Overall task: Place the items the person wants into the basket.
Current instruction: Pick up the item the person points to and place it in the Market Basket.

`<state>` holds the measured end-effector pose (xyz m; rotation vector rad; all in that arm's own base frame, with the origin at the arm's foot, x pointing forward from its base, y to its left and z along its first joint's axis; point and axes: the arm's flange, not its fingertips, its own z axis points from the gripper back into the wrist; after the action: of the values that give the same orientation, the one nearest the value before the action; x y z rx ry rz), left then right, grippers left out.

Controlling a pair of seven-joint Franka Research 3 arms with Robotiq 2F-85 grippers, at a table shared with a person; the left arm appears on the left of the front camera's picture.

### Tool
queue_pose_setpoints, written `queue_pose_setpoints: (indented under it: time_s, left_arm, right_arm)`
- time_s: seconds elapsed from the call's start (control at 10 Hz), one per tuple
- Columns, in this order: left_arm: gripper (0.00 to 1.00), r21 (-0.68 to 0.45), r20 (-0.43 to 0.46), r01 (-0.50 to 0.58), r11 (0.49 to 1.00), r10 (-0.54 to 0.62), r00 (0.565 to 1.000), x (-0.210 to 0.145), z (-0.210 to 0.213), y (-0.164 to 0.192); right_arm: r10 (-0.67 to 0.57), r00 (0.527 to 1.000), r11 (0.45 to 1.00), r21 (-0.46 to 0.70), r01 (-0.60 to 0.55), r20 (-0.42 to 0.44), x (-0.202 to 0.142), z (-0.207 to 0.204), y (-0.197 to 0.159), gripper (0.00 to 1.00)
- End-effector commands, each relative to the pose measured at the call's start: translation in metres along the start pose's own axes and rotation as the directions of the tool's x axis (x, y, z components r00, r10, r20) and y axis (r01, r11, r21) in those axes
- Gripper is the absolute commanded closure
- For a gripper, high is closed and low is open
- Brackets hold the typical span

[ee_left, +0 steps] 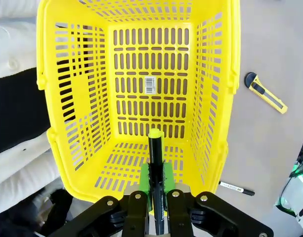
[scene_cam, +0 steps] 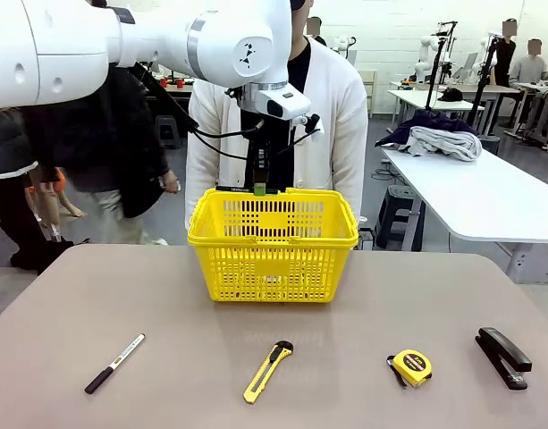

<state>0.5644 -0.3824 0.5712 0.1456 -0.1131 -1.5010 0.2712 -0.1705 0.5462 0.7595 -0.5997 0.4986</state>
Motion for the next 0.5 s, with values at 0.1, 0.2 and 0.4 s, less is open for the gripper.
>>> queue_pose_setpoints:
  time_s: [0.1,0.2,0.4]
  left_arm:
    - [0.88,0.006,-0.001,-0.003,1.000,0.003,1.000,-0.0004,-0.0006,-0.0027]
    - [0.88,0.006,-0.001,-0.003,1.000,0.003,1.000,-0.0004,-0.0006,-0.0027]
    - [0.88,0.006,-0.001,-0.003,1.000,0.003,1.000,-0.0004,-0.0006,-0.0027]
  right_arm:
    - [0.014,1.000,1.000,0.020,-0.015,0.021,0.0006,-0.0010,-0.0016,0.00]
    - [0.014,1.000,1.000,0.020,-0.015,0.021,0.0006,-0.0010,-0.0016,0.00]
    - [0.014,1.000,1.000,0.020,-0.015,0.021,0.0006,-0.0010,-0.0016,0.00]
